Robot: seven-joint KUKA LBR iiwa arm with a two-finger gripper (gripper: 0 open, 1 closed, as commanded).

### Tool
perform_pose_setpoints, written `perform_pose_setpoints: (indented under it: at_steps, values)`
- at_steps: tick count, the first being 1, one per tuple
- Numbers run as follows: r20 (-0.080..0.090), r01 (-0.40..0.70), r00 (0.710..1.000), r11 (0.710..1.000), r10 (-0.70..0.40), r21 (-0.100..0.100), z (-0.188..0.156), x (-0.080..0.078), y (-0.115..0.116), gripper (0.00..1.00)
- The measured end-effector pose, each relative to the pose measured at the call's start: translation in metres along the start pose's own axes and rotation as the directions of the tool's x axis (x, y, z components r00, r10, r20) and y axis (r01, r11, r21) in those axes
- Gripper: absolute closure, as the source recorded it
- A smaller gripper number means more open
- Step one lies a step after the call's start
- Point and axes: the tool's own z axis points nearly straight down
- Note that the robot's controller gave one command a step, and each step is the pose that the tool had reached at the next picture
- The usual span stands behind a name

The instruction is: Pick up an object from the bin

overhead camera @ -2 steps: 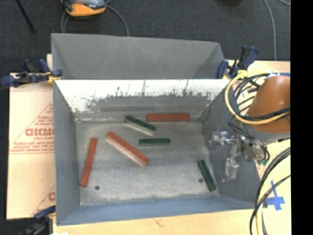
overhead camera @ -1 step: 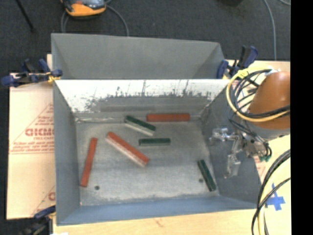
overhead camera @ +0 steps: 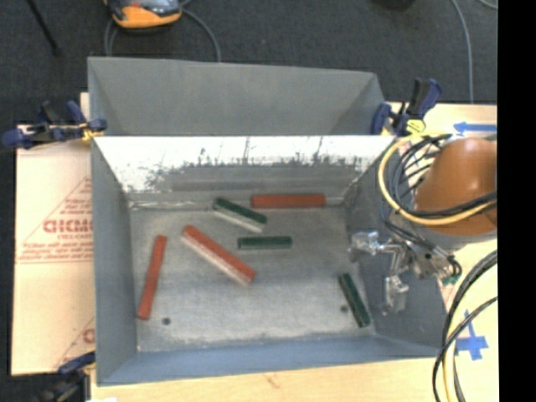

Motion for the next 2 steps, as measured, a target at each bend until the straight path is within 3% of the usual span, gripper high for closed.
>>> perform_pose_setpoints:
  at_steps: [1, 2]
  values:
    - [-0.005, 0.322, 0.947, 0.947, -0.322, -0.017, 0.029, 0.008, 0.003, 0.00]
    - [0.000, 0.318, 0.948, 0.948, -0.318, -0.005, 0.034, -0.002, 0.021, 0.00]
